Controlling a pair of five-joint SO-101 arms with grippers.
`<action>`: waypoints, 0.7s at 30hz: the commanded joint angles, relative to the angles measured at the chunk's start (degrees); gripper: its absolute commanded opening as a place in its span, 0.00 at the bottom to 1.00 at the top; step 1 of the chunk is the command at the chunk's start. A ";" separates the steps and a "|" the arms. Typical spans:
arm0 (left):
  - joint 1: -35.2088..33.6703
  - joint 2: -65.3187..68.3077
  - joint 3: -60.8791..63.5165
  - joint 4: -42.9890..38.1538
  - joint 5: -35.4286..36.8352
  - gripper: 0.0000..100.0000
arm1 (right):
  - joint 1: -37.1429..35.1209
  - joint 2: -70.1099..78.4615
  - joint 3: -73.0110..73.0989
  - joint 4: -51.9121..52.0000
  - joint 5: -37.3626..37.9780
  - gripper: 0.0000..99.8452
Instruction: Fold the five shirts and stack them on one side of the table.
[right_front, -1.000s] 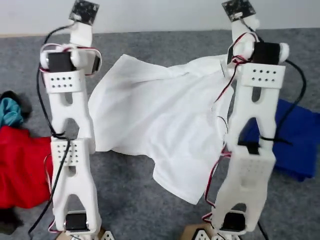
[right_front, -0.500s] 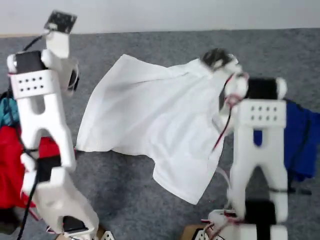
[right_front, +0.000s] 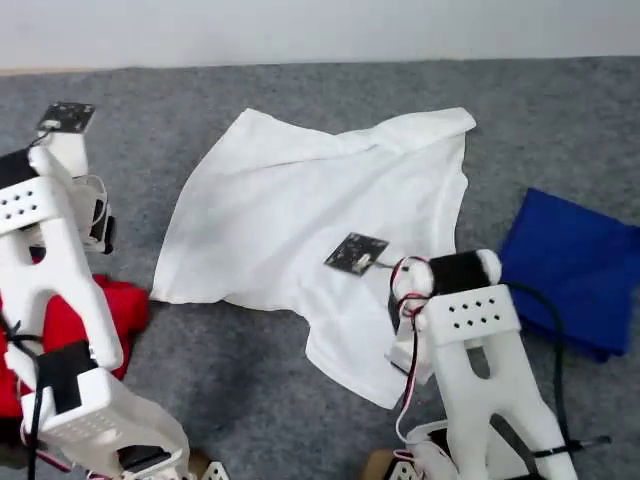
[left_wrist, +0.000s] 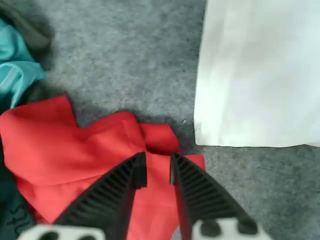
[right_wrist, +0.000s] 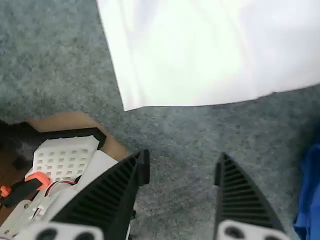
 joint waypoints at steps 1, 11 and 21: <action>-0.88 -3.08 0.75 -2.81 -0.26 0.09 | -4.00 -1.45 4.22 -3.30 0.18 0.27; -1.23 -3.52 2.51 -5.63 -0.18 0.09 | -7.52 -1.80 16.62 -12.97 0.09 0.25; -0.88 -3.16 2.51 -5.71 -0.18 0.09 | -9.19 -1.45 26.81 -27.03 0.18 0.25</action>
